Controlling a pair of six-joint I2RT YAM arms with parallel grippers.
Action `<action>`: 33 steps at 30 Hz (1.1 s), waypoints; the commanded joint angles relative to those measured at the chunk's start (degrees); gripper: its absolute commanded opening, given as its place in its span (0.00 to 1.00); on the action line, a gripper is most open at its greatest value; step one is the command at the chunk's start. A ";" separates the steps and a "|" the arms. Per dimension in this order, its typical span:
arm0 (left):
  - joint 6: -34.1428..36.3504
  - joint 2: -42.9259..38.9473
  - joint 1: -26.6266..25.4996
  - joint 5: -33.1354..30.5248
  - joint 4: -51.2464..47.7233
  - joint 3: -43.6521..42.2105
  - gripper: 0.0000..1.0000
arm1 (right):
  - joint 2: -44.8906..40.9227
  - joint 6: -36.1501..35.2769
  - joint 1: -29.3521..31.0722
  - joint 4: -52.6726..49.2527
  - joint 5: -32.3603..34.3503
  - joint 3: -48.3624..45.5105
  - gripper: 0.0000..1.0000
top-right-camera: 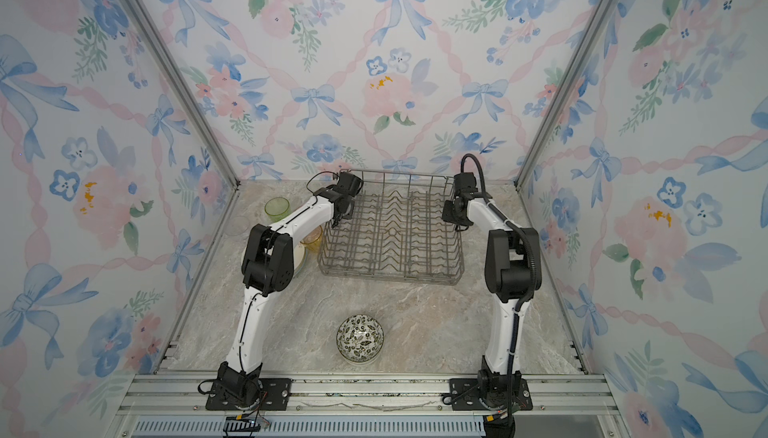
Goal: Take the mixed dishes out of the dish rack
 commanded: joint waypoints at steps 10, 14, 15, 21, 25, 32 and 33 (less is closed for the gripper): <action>0.62 -2.17 -4.00 -0.46 2.45 0.84 0.62 | -11.14 -0.79 -0.96 5.89 -7.23 -5.32 0.65; 0.53 -3.50 -4.36 -2.26 2.47 -0.12 0.66 | -12.25 -1.39 -1.91 5.14 -7.91 -5.24 0.78; 0.44 -3.83 -4.52 -2.40 2.49 -0.33 0.66 | -12.55 -1.37 -2.15 5.11 -7.94 -5.34 0.79; 0.44 -6.56 -6.24 -9.07 2.49 -2.16 0.90 | -18.11 -0.60 -4.55 10.14 -8.04 -10.81 0.86; -0.46 -9.30 -6.92 -11.47 2.66 -4.37 0.98 | -22.76 -1.20 -6.34 14.23 -5.39 -15.74 0.93; -3.32 -17.00 -7.54 -14.15 3.57 -11.11 0.98 | -33.01 -3.72 -7.93 25.41 1.91 -29.69 0.99; -3.26 -19.36 -7.62 -13.98 5.30 -13.68 0.98 | -34.74 -4.53 -7.79 27.47 3.60 -32.12 0.97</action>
